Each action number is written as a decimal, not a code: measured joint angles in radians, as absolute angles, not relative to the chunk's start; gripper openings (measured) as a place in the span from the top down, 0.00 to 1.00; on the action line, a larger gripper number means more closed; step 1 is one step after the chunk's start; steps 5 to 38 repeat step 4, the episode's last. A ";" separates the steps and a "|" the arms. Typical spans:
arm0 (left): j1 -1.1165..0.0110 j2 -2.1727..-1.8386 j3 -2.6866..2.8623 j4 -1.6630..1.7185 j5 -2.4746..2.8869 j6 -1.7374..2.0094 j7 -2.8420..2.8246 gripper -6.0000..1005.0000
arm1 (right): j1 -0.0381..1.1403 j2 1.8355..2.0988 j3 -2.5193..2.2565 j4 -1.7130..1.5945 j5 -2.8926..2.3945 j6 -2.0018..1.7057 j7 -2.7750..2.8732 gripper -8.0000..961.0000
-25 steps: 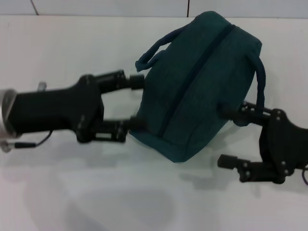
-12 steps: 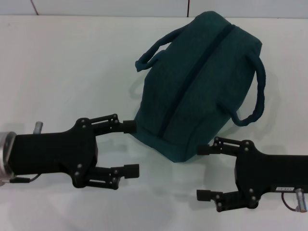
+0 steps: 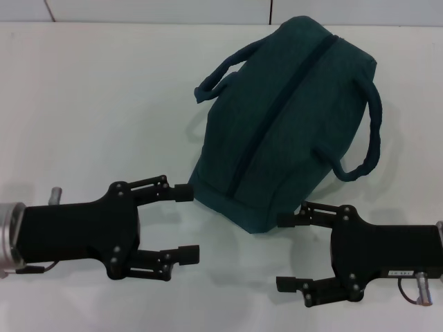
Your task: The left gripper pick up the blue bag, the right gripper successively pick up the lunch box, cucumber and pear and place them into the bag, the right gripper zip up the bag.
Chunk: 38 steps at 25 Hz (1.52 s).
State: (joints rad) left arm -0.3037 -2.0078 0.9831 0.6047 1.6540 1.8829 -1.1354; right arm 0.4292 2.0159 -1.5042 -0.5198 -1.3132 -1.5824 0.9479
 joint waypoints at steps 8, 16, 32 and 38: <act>-0.304 -2.009 0.983 0.573 1.667 1.874 -1.108 0.12 | 0.430 2.016 -1.505 -0.521 -1.309 -1.582 0.943 0.11; -0.304 -2.009 0.983 0.573 1.667 1.874 -1.108 0.12 | 0.430 2.016 -1.505 -0.521 -1.309 -1.582 0.943 0.11; -0.304 -2.009 0.983 0.573 1.667 1.874 -1.108 0.12 | 0.430 2.016 -1.505 -0.521 -1.309 -1.582 0.943 0.11; -0.304 -2.009 0.983 0.573 1.667 1.874 -1.108 0.12 | 0.430 2.016 -1.505 -0.521 -1.309 -1.582 0.943 0.11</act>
